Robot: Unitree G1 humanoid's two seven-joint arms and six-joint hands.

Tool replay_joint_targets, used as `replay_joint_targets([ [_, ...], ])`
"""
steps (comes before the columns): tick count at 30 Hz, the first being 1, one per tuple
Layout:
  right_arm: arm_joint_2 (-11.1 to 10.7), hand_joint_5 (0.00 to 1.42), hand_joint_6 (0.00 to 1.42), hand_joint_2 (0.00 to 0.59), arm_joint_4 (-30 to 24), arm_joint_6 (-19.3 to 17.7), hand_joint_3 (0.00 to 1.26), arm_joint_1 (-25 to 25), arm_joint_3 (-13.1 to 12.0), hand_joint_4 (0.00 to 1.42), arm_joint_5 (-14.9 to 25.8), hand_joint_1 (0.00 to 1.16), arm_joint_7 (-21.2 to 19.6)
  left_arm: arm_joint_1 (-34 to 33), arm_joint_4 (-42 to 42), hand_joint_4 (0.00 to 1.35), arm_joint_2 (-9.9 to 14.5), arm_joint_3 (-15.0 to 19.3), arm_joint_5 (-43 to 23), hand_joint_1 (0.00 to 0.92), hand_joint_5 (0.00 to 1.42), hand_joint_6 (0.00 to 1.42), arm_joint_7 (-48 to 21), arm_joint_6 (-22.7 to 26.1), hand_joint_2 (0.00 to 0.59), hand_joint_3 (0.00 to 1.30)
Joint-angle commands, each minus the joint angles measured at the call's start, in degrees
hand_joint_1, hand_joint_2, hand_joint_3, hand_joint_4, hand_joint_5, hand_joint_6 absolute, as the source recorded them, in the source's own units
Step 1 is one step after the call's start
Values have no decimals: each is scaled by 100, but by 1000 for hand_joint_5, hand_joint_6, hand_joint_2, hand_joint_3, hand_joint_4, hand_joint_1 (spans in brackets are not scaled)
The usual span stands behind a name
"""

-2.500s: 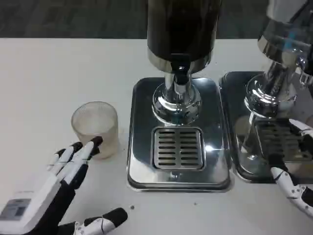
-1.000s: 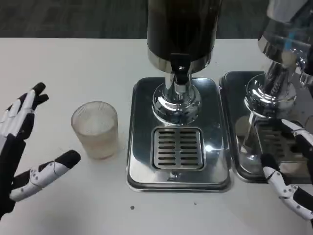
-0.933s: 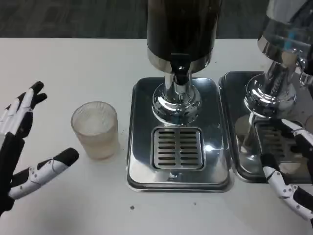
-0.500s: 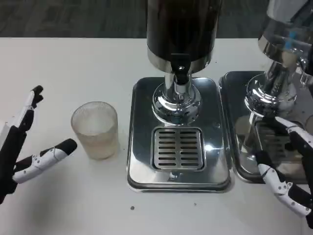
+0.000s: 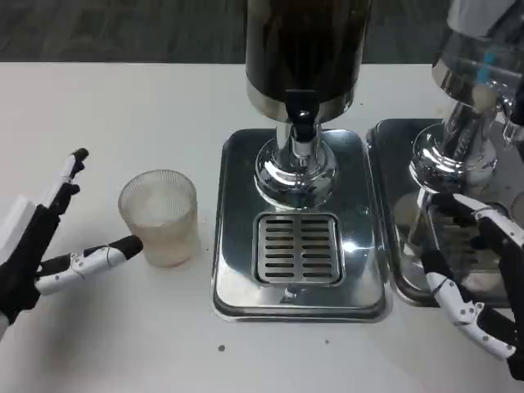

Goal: Grasp the cup under the faucet to collect the drink, then remove the cup.

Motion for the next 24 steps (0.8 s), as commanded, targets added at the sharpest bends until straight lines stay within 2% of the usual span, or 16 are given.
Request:
replay_joint_targets([
  [1, 15, 329, 468, 383, -43, 19, 307, -108, 23, 308, -54, 369, -4, -290, 413, 10, 129, -235, 145, 149, 151, 168, 225, -154, 16, 0],
  [9, 34, 330, 468, 382, 8, 5, 311, -111, 50, 315, -54, 366, -62, -573, 935, 10, 118, -555, 159, 151, 161, 173, 458, -383, 17, 0],
  [16, -126, 336, 469, 382, 119, -132, 312, -34, -84, 317, 108, 365, -24, -710, 1066, 10, 4, -792, 215, 152, 164, 175, 582, -462, 16, 0],
  [24, -157, 340, 469, 384, 90, -154, 314, 2, -145, 318, 157, 366, 29, -864, 1281, 10, -51, -931, 127, 152, 165, 178, 500, -611, 16, 0],
])
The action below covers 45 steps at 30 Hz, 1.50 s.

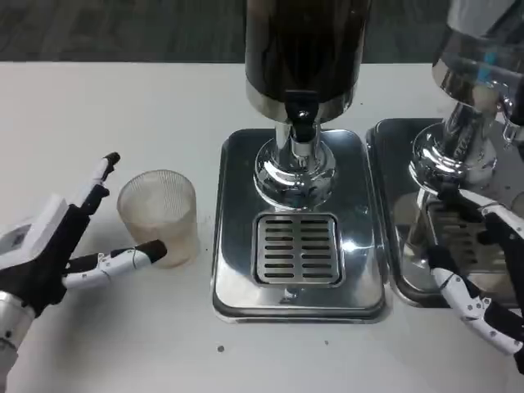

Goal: Grasp the cup under the faucet to collect the drink, then remove the cup.

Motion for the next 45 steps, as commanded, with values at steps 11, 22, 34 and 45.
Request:
replay_joint_targets([
  [11, -46, 340, 469, 389, -60, -112, 316, 159, -88, 322, 129, 369, 47, -415, 358, 13, -124, -293, -19, 143, 165, 171, -108, -21, 22, 0],
  [22, -14, 340, 469, 395, -108, -92, 317, 184, -97, 323, 120, 372, 40, -713, 581, 26, -301, -445, -63, 140, 174, 183, -328, 171, 24, 0],
  [34, 13, 340, 487, 397, -169, -65, 317, 225, -131, 323, 100, 374, 28, -952, 784, 60, -384, -669, -90, 139, 196, 187, -515, 186, 24, 20],
  [45, 46, 349, 491, 390, -169, -69, 317, 246, -165, 323, 106, 387, -10, -985, 749, 65, -348, -877, 203, 152, 215, 188, -99, 341, 24, 33],
])
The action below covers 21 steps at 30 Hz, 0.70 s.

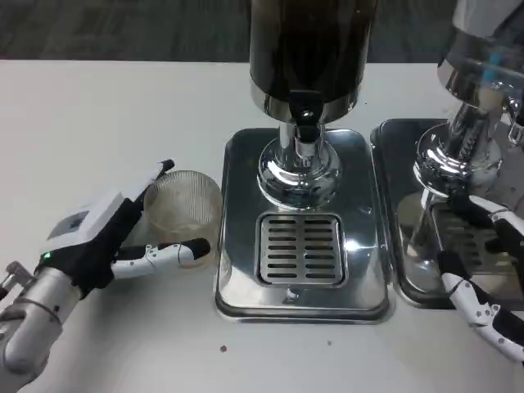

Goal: Grasp the cup under the faucet to collect the drink, then remove the cup.

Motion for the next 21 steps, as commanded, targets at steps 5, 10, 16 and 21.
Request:
replay_joint_targets([
  [5, 29, 354, 492, 389, -98, -29, 317, 44, -79, 323, 41, 390, -17, -30, -28, 102, -42, -58, 188, 167, 245, 216, 337, 208, 34, 42],
  [10, 18, 355, 492, 389, -104, -25, 317, 37, -98, 323, 61, 392, 3, 0, -9, 208, -124, -45, 170, 186, 365, 352, 567, 198, 44, 123],
  [16, 15, 356, 492, 381, -151, -10, 325, 72, -147, 323, 62, 432, 26, 13, 71, 341, -296, -73, 164, 202, 556, 735, 822, 93, 59, 217],
  [21, 18, 356, 492, 370, -186, -1, 347, 98, -164, 332, 35, 458, 26, -19, 89, 388, -409, -166, 218, 202, 623, 893, 855, 61, 62, 241],
])
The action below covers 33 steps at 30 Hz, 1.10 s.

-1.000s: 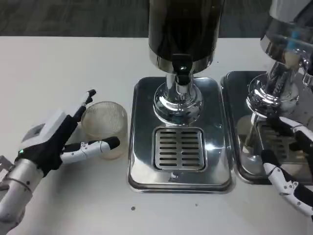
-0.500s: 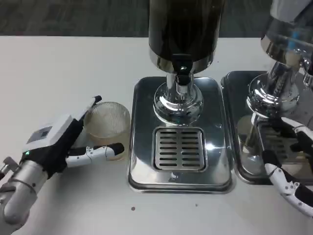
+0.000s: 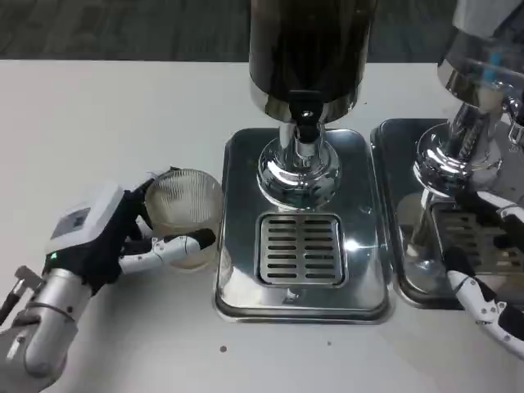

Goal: Grasp the cup under the faucet to collect the drink, then remove the cup.

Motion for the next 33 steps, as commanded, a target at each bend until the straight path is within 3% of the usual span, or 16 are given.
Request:
replay_joint_targets([
  [1, 7, 356, 492, 370, -81, 4, 348, 70, -52, 333, 17, 459, 19, -28, 64, 400, -139, -142, 57, 202, 635, 919, 33, -103, 62, 240],
  [11, 40, 356, 492, 370, -82, 10, 358, 107, -42, 332, 8, 467, 9, -39, 227, 381, -313, -247, 75, 225, 675, 1013, 319, -147, 74, 241],
  [26, 27, 356, 492, 371, -131, -25, 382, 168, -92, 344, 88, 472, 66, 81, 256, 618, -403, -273, 112, 264, 925, 1209, 878, 31, 134, 445],
  [33, 37, 356, 492, 378, -89, -34, 383, 163, -76, 359, 124, 463, 78, 191, 255, 635, -386, -196, -1, 261, 940, 1208, 993, -44, 134, 467],
])
